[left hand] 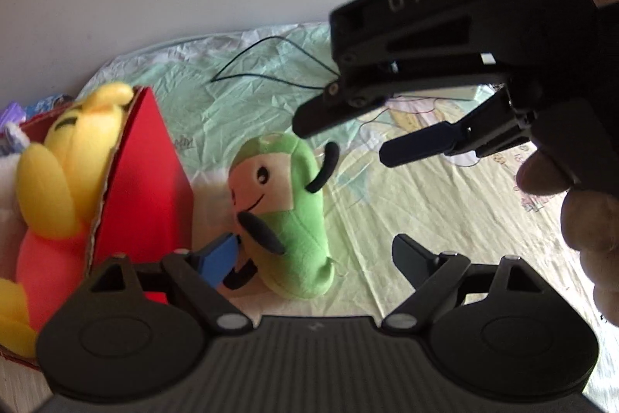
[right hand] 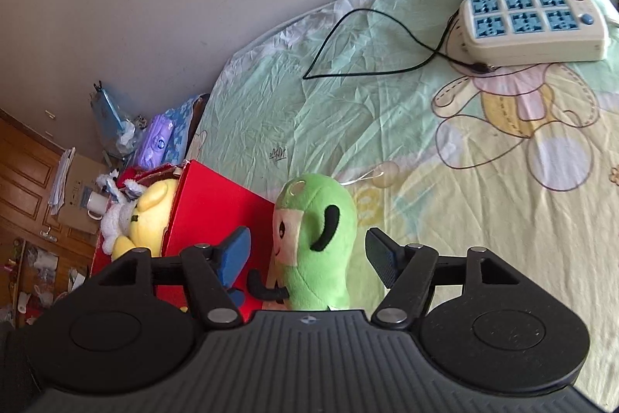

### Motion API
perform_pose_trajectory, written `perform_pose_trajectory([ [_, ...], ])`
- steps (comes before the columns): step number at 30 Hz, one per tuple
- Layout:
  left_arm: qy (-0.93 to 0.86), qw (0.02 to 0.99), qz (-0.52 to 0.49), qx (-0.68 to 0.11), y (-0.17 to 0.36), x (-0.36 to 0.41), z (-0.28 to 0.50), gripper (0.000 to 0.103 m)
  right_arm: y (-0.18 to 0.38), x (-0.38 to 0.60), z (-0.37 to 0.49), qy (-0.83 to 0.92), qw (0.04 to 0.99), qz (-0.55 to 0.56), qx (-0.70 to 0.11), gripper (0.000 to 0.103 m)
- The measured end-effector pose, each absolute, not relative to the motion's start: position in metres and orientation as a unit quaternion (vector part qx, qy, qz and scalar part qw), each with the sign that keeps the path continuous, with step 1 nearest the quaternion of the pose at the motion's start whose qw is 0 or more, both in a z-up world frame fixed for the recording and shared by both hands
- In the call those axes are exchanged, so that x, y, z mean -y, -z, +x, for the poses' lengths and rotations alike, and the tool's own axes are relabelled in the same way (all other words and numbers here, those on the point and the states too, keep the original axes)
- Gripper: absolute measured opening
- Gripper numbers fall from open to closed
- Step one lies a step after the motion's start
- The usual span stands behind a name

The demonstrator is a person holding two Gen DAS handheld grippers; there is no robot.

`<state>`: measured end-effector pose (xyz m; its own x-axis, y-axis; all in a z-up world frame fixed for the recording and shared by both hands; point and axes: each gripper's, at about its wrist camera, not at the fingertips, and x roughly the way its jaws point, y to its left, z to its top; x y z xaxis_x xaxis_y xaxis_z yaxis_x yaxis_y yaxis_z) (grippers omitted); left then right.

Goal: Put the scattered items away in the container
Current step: 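Move the right gripper to the green-and-beige plush on the bed, then close the right gripper on the green plush's body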

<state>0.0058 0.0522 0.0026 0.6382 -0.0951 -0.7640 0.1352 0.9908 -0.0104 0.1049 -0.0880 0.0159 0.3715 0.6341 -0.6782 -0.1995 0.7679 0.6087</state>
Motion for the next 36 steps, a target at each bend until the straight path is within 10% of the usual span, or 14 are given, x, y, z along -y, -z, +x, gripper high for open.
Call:
perform_pose_trajectory([
  [36,0.115,0.912,0.094,-0.383,-0.011,-0.024,0.013,0.053,0.036,0.143,0.110,-0.291,0.748,0.387,-0.455,0.051],
])
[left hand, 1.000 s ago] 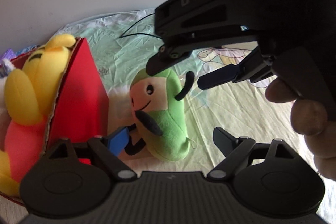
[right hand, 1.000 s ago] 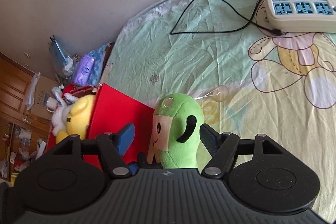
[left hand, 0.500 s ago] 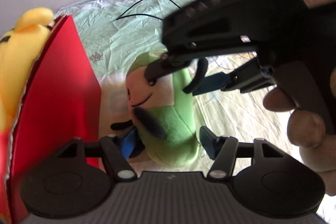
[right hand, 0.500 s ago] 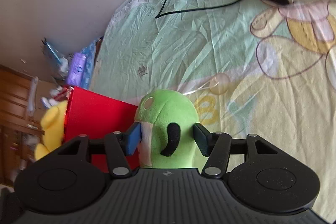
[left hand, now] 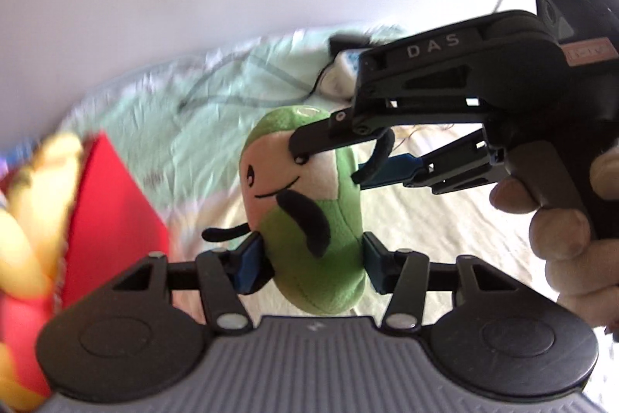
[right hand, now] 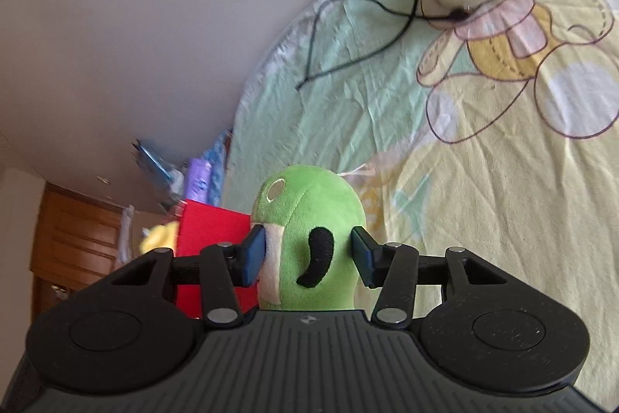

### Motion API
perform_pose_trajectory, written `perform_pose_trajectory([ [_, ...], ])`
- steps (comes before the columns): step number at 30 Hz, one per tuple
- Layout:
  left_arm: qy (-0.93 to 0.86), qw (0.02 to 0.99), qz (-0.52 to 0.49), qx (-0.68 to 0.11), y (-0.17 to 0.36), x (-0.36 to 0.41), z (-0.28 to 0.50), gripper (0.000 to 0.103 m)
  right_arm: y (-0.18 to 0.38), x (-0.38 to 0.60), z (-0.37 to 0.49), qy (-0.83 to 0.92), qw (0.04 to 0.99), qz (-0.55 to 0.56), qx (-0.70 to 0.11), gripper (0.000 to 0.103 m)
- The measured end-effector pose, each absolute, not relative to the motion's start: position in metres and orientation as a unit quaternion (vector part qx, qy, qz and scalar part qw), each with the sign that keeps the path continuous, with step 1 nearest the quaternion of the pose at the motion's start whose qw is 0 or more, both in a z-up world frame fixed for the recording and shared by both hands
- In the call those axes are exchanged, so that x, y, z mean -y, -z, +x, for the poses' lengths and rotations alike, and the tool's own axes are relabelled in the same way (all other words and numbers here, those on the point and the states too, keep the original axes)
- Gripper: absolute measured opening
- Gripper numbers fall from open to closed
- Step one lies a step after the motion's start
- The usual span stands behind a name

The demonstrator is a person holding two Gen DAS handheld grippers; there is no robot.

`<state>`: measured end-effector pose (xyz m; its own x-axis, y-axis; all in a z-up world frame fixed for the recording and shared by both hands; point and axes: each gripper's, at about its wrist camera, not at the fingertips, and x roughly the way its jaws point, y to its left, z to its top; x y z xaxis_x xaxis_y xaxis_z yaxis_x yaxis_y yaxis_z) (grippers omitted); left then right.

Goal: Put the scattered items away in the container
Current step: 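Close the right gripper on the green plush's body, then lift the green plush with the right gripper and carry it over the box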

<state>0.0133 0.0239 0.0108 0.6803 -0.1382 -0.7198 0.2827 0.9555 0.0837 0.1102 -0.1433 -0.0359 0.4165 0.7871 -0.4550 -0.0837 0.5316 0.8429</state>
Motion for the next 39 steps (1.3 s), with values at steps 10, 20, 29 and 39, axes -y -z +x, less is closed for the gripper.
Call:
perform_pose_trajectory([
  [10,0.091,0.944,0.097,-0.301,-0.067,-0.049,-0.030,0.053,-0.021,0.132,0.083,-0.355,0.771,0.381,-0.366,0.051],
  [20,0.052,0.966,0.095,-0.234,-0.111,-0.127,-0.063,0.054,-0.067,0.060,0.064,-0.417,0.779,0.361,-0.299,0.051],
  [29,-0.025,0.966,0.092,-0.242,-0.094,-0.233,-0.068,0.055,-0.073,-0.068,0.050,-0.479,0.784,0.289,-0.270,0.051],
  [39,-0.066,0.947,0.094,-0.301,-0.053,-0.310,-0.062,0.055,-0.040,-0.169,0.030,-0.505,0.792,0.219,-0.265,0.050],
])
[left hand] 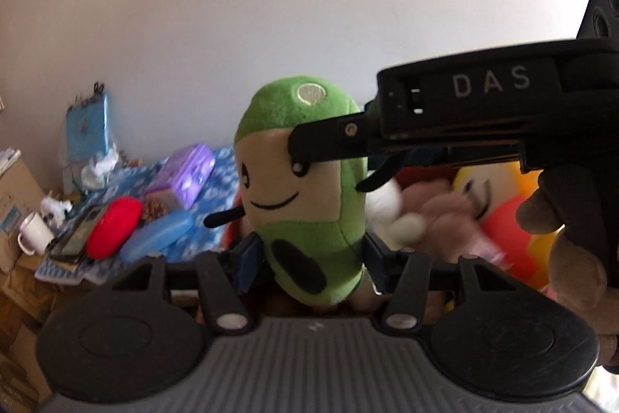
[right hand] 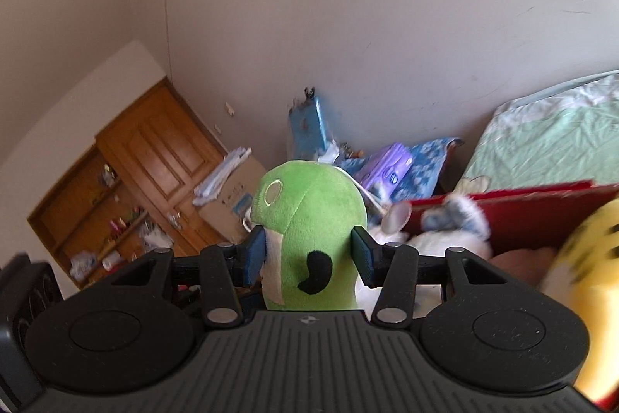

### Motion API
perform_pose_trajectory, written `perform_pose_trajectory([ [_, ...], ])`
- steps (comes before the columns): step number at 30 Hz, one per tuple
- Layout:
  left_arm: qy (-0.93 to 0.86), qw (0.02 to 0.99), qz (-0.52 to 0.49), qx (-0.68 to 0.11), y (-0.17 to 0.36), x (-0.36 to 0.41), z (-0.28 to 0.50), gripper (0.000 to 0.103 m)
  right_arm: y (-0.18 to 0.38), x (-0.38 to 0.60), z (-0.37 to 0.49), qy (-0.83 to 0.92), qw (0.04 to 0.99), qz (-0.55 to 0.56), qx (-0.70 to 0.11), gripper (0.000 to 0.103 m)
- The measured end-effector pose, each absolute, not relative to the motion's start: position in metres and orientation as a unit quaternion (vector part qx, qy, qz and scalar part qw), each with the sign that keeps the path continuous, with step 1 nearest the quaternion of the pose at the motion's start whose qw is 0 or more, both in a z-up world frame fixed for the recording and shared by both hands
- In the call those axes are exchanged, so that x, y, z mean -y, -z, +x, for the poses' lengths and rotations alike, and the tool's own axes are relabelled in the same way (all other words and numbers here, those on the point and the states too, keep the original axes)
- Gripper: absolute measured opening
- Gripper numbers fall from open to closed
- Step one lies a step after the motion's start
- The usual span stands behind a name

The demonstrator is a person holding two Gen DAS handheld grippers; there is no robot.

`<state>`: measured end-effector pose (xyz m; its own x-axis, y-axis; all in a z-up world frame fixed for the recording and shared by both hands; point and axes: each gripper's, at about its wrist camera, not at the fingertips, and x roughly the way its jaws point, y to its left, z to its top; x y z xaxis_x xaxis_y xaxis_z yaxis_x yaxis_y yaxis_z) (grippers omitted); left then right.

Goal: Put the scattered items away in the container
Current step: 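Lift the green plush with the right gripper and carry it over the box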

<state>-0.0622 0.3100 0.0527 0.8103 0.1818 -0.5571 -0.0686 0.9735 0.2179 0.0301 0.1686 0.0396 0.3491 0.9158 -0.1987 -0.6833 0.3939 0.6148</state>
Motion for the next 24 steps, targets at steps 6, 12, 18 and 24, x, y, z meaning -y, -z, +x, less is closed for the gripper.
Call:
perform_pose_trajectory([
  [6,-0.061,0.939,0.080,-0.330,-0.047,-0.327,-0.080,0.055,-0.034,-0.195,0.021,-0.518,0.792,0.181,-0.268,0.050],
  [12,-0.042,0.938,0.063,-0.339,-0.039,-0.338,-0.083,0.054,-0.040,-0.204,0.010,-0.544,0.791,0.106,-0.261,0.050],
  [18,-0.020,0.938,0.037,-0.345,-0.039,-0.350,-0.080,0.056,-0.049,-0.213,0.002,-0.559,0.793,0.007,-0.241,0.050],
  [24,-0.017,0.937,0.016,-0.348,-0.042,-0.359,-0.083,0.060,-0.047,-0.229,-0.004,-0.561,0.792,-0.046,-0.235,0.050],
])
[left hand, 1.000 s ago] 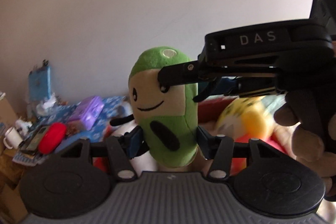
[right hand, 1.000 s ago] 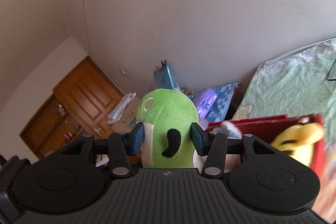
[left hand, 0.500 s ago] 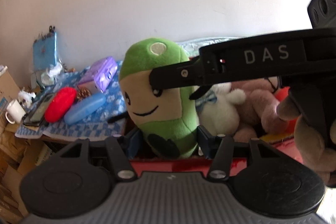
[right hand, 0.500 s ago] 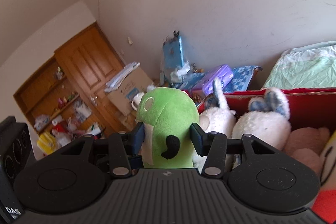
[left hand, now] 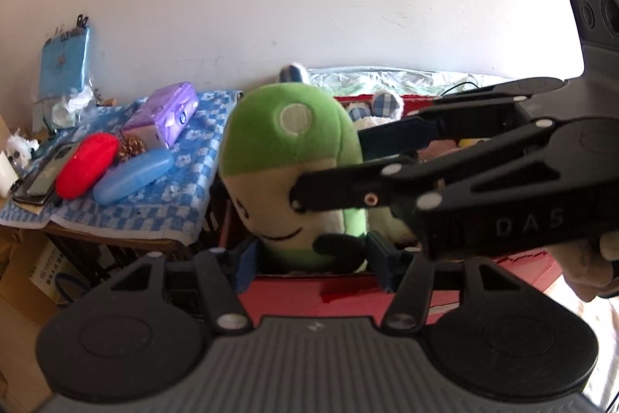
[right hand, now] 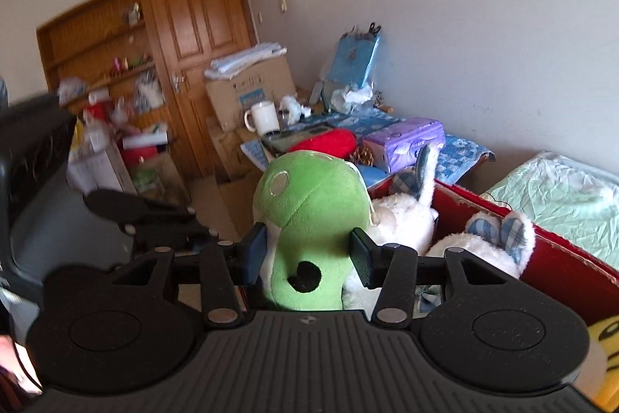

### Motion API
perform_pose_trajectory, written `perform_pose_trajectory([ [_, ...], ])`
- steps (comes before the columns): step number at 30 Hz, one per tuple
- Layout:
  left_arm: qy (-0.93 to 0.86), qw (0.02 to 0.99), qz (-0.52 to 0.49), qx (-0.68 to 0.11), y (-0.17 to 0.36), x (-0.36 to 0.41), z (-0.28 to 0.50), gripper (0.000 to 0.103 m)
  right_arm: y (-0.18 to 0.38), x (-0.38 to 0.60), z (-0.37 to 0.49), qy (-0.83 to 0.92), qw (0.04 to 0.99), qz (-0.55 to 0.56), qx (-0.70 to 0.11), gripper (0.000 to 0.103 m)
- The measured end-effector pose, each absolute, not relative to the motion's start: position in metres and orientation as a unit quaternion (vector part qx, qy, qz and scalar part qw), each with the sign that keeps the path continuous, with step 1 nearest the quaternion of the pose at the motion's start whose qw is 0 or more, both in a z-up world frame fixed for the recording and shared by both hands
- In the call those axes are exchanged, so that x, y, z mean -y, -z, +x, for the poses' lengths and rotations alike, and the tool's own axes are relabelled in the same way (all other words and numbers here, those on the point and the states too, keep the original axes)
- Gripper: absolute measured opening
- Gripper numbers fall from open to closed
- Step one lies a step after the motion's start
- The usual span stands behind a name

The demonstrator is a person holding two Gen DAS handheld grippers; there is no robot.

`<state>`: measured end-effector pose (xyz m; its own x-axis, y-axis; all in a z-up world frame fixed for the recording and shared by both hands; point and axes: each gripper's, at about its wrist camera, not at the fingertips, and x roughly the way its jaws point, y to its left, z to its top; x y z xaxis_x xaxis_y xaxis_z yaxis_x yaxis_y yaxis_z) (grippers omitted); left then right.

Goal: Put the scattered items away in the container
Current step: 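Lift the green plush with the right gripper and carry it over the box, then lower the green plush into the red box and open the right gripper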

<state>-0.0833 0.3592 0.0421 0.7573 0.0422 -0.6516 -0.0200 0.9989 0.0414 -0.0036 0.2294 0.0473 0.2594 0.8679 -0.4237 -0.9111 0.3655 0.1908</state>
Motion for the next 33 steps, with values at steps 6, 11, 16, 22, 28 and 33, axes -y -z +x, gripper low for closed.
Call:
perform_pose_trajectory([
  [6,-0.009,0.938,0.018,-0.345,-0.044,-0.359,-0.088,0.059,-0.043,-0.221,0.008,-0.564,0.781,-0.021,-0.269,0.047],
  [11,0.006,0.939,0.024,-0.344,-0.044,-0.348,-0.088,0.056,-0.045,-0.213,0.003,-0.560,0.779,-0.058,-0.277,0.047],
  [16,0.012,0.938,0.027,-0.347,-0.043,-0.348,-0.083,0.059,-0.040,-0.205,0.010,-0.554,0.775,-0.044,-0.301,0.047],
  [22,0.012,0.938,0.050,-0.344,-0.043,-0.350,-0.081,0.066,-0.046,-0.198,0.007,-0.552,0.773,-0.023,-0.312,0.052],
  [28,0.017,0.937,0.053,-0.344,-0.042,-0.345,-0.078,0.064,-0.074,-0.183,0.023,-0.536,0.788,0.095,-0.288,0.070],
  [33,0.025,0.938,0.054,-0.340,-0.043,-0.344,-0.078,0.064,-0.068,-0.204,0.046,-0.515,0.789,0.145,-0.302,0.055],
])
